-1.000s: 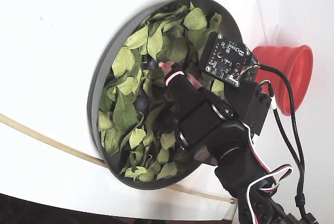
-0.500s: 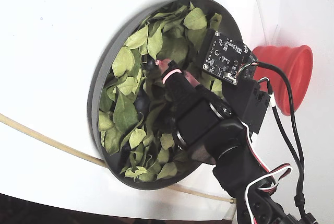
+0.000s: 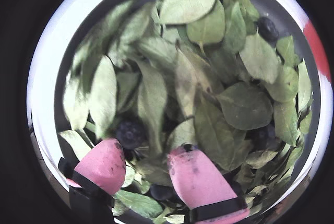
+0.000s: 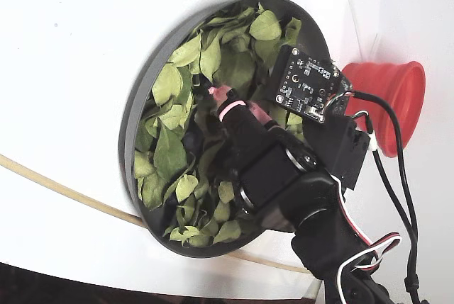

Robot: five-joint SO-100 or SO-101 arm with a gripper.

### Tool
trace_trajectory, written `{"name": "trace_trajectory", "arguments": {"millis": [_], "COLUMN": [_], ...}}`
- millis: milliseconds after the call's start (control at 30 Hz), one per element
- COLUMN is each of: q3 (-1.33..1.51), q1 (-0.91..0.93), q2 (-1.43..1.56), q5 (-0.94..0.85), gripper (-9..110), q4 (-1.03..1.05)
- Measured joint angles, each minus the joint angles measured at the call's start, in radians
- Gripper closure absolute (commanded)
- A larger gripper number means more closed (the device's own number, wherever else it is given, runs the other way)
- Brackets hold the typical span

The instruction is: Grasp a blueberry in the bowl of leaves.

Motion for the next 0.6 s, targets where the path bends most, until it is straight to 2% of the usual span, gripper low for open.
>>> {"name": "trace_trajectory", "arguments": {"millis": [600], "q3": [0.0], "q1": [-0.02], "q2": [0.012], "q5": [0.029], "gripper": [84], "q4": [0.005]}}
